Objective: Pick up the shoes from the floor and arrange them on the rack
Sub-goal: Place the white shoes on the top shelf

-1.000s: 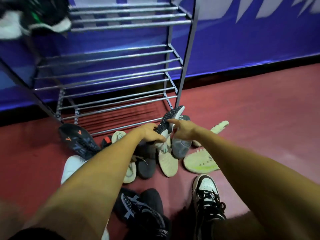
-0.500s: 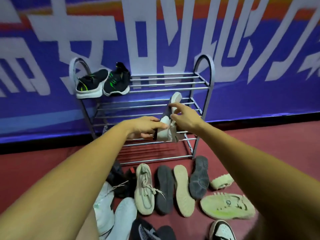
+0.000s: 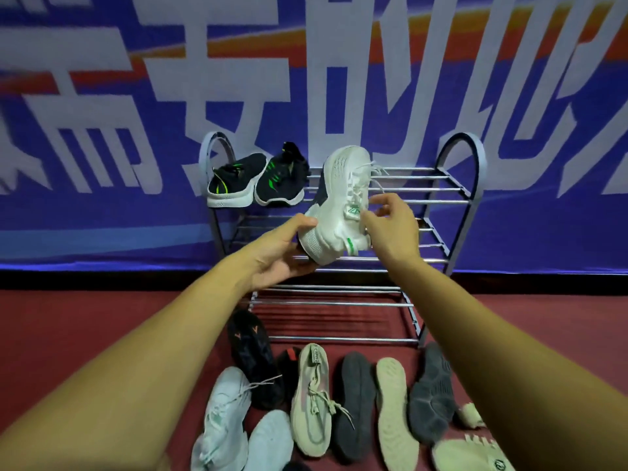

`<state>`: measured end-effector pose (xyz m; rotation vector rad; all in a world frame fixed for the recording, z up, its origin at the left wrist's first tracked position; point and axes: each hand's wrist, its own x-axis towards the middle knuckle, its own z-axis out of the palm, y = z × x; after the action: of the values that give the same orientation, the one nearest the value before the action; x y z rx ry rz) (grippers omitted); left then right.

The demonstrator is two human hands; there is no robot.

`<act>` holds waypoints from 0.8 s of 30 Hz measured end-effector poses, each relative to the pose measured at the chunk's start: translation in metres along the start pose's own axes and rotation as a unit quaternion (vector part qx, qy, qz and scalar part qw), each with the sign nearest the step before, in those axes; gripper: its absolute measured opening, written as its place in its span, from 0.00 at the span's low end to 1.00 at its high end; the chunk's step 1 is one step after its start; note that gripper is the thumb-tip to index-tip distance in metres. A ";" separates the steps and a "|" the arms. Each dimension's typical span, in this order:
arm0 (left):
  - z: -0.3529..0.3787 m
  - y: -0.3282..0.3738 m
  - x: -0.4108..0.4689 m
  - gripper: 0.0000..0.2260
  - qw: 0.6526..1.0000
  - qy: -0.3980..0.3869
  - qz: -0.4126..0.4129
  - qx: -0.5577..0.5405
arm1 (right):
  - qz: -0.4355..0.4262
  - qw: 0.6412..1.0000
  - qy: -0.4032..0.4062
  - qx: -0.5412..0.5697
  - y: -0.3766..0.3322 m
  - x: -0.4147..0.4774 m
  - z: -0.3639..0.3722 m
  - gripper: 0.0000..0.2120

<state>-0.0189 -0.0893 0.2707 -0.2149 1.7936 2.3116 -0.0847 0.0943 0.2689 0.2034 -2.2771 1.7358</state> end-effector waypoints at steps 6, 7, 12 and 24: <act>0.001 0.005 0.020 0.16 0.996 0.051 0.020 -0.076 | 0.165 0.969 -0.145 0.115 0.001 -0.001 0.014 0.14; 0.002 0.004 0.024 0.15 0.994 0.063 0.027 -0.080 | 0.171 0.962 -0.165 0.135 0.001 0.000 0.016 0.14; 0.014 0.006 0.036 0.21 0.989 0.090 0.057 -0.101 | 0.112 0.971 -0.139 0.159 0.001 0.004 0.030 0.15; 0.003 0.005 0.068 0.17 0.986 0.133 0.091 0.047 | -0.015 0.992 -0.123 0.011 0.022 0.017 0.048 0.30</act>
<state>-0.0862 -0.0825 0.2596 -0.3739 2.1250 2.4092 -0.1128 0.0547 0.2415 0.4792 -2.4097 1.8087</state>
